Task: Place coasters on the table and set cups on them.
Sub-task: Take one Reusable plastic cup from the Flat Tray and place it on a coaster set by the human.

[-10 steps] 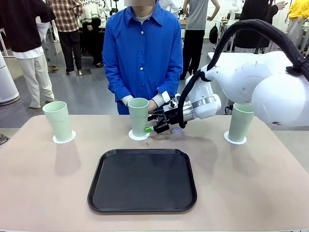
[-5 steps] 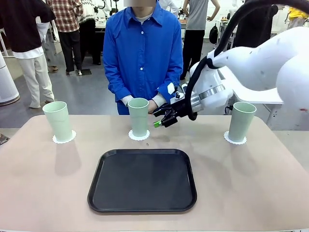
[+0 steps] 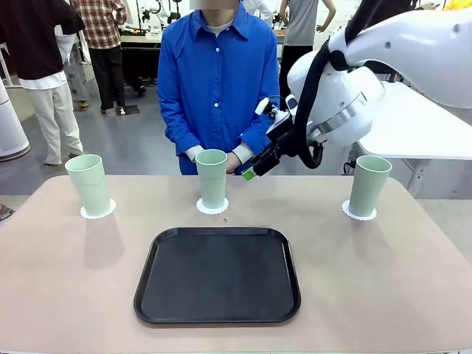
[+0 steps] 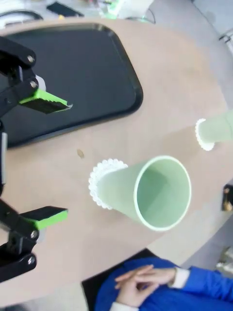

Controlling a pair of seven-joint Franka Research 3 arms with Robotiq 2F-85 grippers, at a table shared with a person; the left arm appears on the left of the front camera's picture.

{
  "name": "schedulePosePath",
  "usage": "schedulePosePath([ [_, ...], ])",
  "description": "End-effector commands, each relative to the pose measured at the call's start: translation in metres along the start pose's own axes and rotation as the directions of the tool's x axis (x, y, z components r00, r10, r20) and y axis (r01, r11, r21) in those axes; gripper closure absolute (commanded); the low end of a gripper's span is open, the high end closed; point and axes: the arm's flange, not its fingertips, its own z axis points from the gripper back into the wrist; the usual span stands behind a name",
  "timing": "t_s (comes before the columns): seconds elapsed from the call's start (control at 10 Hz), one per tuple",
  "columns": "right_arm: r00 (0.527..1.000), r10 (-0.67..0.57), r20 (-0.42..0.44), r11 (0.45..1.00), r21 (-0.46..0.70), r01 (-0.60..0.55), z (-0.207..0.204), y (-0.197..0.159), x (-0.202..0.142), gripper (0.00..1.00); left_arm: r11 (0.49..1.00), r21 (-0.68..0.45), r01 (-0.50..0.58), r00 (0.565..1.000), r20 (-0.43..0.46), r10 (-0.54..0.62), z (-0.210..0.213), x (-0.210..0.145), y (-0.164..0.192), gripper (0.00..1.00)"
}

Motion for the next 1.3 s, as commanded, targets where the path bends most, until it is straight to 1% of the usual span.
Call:
schedulePosePath([
  [0.0, 0.988, -0.065, -0.137, 0.995, -0.086, 0.054, 0.014, 0.038, 0.028, 0.00, 1.000, 0.005, -0.001, 1.000, 0.002, 0.001, 0.001, -0.001, -0.003, 0.00],
  [0.1, 0.980, -0.073, -0.183, 0.991, -0.120, 0.052, 0.021, 0.060, 0.043, 0.00, 1.000, 0.005, -0.001, 1.000, 0.002, 0.001, 0.001, -0.001, -0.003, 0.00],
  [0.2, 0.969, -0.096, -0.229, 0.982, -0.182, 0.055, 0.027, 0.075, 0.053, 0.00, 1.000, 0.005, -0.001, 1.000, 0.002, 0.001, 0.001, -0.001, -0.003, 0.00],
  [0.3, 0.962, -0.116, -0.246, 0.976, -0.209, 0.064, 0.033, 0.076, 0.059, 0.00, 1.000, 0.005, -0.001, 1.000, 0.002, 0.001, 0.001, -0.001, -0.003, 0.00],
  [0.5, 0.956, -0.103, -0.276, 0.982, -0.180, 0.054, 0.046, 0.066, 0.062, 0.00, 1.000, 0.005, -0.001, 1.000, 0.002, 0.001, 0.001, -0.001, -0.003, 0.00],
  [0.6, 0.970, -0.088, -0.226, 0.978, -0.206, 0.040, 0.037, 0.080, 0.059, 0.00, 1.000, 0.005, -0.001, 1.000, 0.002, 0.001, 0.001, -0.001, -0.003, 0.00],
  [1.2, 0.970, -0.088, -0.226, 0.978, -0.206, 0.040, 0.037, 0.080, 0.059, 0.00, 1.000, 0.005, -0.001, 1.000, 0.002, 0.001, 0.001, -0.001, -0.003, 0.00],
])
